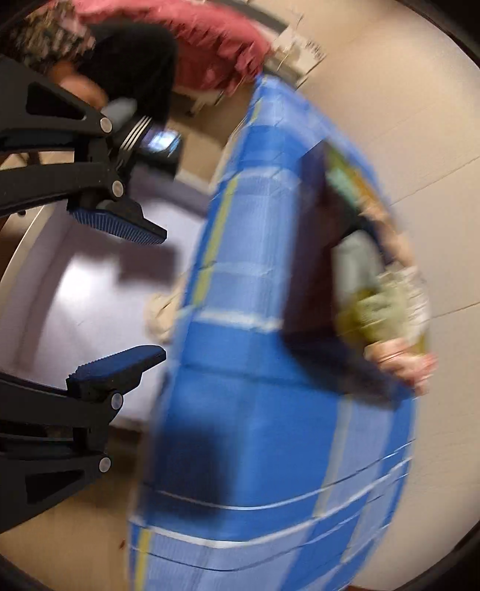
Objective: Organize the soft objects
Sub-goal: 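Bring the right tool back over the empty drawer, then lower the left tool onto the cream knotted garment and close on it, then lift the cream garment with the left tool over the gold tray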
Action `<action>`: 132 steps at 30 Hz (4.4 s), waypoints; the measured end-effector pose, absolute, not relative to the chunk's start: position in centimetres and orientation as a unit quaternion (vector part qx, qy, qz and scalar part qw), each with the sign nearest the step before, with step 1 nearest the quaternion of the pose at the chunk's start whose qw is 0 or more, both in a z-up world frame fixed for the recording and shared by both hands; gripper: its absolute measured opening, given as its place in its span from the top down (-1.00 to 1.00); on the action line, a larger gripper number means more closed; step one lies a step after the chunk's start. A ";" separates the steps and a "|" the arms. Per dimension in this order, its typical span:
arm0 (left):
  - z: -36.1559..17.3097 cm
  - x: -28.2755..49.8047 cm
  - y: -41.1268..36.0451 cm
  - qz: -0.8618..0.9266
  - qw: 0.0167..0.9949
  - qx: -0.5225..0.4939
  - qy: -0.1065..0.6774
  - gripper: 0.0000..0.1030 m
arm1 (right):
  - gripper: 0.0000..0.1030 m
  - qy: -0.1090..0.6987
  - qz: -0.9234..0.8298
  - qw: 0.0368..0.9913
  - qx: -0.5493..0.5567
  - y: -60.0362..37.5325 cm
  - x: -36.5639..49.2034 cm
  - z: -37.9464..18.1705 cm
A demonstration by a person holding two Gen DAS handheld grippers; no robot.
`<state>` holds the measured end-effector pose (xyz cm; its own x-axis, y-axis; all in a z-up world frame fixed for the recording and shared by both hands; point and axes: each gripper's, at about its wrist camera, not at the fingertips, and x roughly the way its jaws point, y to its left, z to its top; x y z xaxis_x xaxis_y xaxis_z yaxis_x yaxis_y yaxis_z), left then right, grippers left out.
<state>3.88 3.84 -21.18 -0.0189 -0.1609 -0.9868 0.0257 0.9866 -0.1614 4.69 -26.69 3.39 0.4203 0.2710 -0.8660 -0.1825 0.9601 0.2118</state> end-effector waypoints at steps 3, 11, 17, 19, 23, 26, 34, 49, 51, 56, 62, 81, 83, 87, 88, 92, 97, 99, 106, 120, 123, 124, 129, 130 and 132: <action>-21.1 3.6 3.8 -0.068 0.701 -0.046 0.709 0.20 | -0.13 0.564 0.105 0.819 0.019 -26.5 4.4 -0.3; -19.5 3.2 2.6 -0.106 0.721 -0.048 0.683 0.20 | -0.13 0.618 0.067 0.783 -0.021 -25.9 4.8 -4.6; -19.0 3.9 1.3 -0.120 0.729 -0.072 0.670 0.17 | -0.14 0.643 0.055 0.764 -0.013 -25.7 4.3 -6.7; -19.2 4.2 0.7 -0.120 0.730 -0.077 0.668 0.11 | -0.17 0.655 0.047 0.754 -0.008 -25.8 4.3 -7.8; -20.2 5.5 -1.4 -0.117 0.728 -0.089 0.669 0.01 | -0.18 0.675 0.037 0.736 0.015 -26.2 4.1 -9.6; -20.9 6.6 -2.3 -0.112 0.720 -0.115 0.675 -0.06 | -0.19 0.685 0.037 0.727 0.019 -26.1 4.0 -10.5; -22.6 10.0 -4.4 -0.090 0.702 -0.205 0.676 -0.07 | -0.27 0.703 0.024 0.710 0.043 -27.1 3.8 -11.9; -24.7 14.3 -6.2 -0.026 0.693 -0.244 0.678 -0.10 | -0.31 0.714 0.015 0.697 0.067 -27.9 3.8 -12.4; -25.1 14.8 -6.6 -0.020 0.695 -0.236 0.679 -0.10 | -0.31 0.716 0.015 0.695 0.070 -27.9 3.8 -12.5; -26.2 15.6 -7.1 -0.007 0.699 -0.196 0.688 -0.10 | -0.31 0.714 0.015 0.695 0.076 -27.9 3.8 -12.2; -26.5 13.8 -5.3 -0.009 0.701 -0.157 0.696 -0.15 | -0.31 0.716 0.013 0.694 0.080 -27.9 4.0 -12.3; -24.9 12.3 -7.2 -0.027 0.733 -0.056 0.678 -0.04 | -0.35 0.714 0.008 0.694 0.092 -28.5 4.2 -12.2; -25.3 12.2 -6.8 -0.022 0.727 -0.057 0.684 0.05 | -0.35 0.713 0.010 0.695 0.093 -28.5 4.3 -12.2; -25.8 11.3 -4.7 -0.026 0.721 -0.068 0.689 0.12 | -0.35 0.713 0.012 0.695 0.089 -28.2 4.3 -12.2; -25.8 11.2 -4.5 -0.027 0.720 -0.066 0.690 0.12 | -0.35 0.713 0.011 0.695 0.088 -28.1 4.3 -12.2; -26.3 10.1 -4.5 -0.034 0.718 -0.040 0.694 0.12 | -0.35 0.714 0.011 0.695 0.087 -28.2 4.2 -12.3; -26.5 9.7 -5.5 -0.040 0.720 -0.018 0.693 0.12 | -0.35 0.713 0.011 0.696 0.083 -28.0 4.3 -12.5; -26.4 9.8 -4.1 -0.049 0.717 -0.002 0.695 0.18 | -0.35 0.713 0.011 0.696 0.083 -28.0 4.3 -12.5; -25.9 8.6 -3.7 -0.067 0.721 0.025 0.689 0.38 | -0.35 0.711 0.014 0.698 0.084 -28.1 4.4 -12.3; -24.4 9.7 -3.3 -0.113 0.723 0.021 0.681 0.43 | -0.35 0.708 0.014 0.702 0.079 -28.0 4.4 -12.1; -23.1 9.4 -3.0 -0.129 0.725 0.023 0.676 0.43 | -0.35 0.708 0.014 0.703 0.074 -27.8 4.5 -12.2; -22.9 9.3 -2.9 -0.135 0.724 0.019 0.676 0.43 | -0.35 0.708 0.014 0.702 0.073 -27.8 4.6 -12.3; -21.6 8.6 -3.2 -0.166 0.718 0.013 0.675 0.43 | -0.35 0.708 0.014 0.703 0.066 -27.7 4.6 -12.3; -21.5 8.4 -3.4 -0.174 0.717 0.015 0.675 0.43 | -0.35 0.708 0.014 0.703 0.066 -27.6 4.6 -12.2; -20.4 7.8 -3.9 -0.193 0.717 0.022 0.670 0.43 | -0.35 0.707 0.013 0.704 0.067 -27.7 4.5 -12.2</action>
